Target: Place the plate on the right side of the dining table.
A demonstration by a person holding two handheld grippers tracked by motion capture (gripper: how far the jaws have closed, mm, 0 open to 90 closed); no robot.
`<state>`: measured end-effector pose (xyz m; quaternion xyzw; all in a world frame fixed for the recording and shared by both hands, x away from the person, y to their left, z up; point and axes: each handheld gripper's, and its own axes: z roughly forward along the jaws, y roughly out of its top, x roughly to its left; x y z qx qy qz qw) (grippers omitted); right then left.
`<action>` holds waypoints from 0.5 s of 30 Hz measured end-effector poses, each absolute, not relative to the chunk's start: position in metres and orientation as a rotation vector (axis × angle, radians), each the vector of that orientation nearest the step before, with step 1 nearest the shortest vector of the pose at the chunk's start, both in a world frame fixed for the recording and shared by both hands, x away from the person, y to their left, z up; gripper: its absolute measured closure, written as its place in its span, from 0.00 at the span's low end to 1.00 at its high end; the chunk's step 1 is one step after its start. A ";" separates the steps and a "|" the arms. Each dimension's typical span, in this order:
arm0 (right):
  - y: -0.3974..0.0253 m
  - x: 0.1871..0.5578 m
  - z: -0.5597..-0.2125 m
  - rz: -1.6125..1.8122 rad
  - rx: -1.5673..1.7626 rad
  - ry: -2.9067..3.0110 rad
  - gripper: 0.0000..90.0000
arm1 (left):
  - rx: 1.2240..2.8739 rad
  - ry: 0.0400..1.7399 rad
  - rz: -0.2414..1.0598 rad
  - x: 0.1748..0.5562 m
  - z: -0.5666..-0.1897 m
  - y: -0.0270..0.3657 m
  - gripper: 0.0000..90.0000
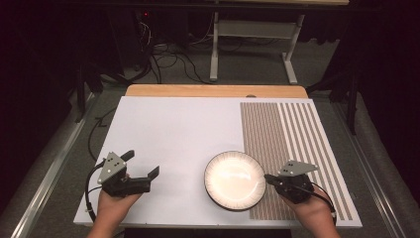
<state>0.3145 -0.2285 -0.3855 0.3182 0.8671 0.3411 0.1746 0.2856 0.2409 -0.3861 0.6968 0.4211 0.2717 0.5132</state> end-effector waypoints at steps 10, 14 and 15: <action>-0.224 0.314 -0.386 0.964 0.884 2.471 1.00 | 1.671 1.014 0.650 0.286 -0.386 0.241 0.02; -0.221 0.314 -0.387 0.961 0.883 2.477 1.00 | 1.674 1.013 0.651 0.286 -0.386 0.241 0.02; -0.220 0.314 -0.387 0.962 0.880 2.481 1.00 | 1.674 1.013 0.651 0.286 -0.386 0.241 0.02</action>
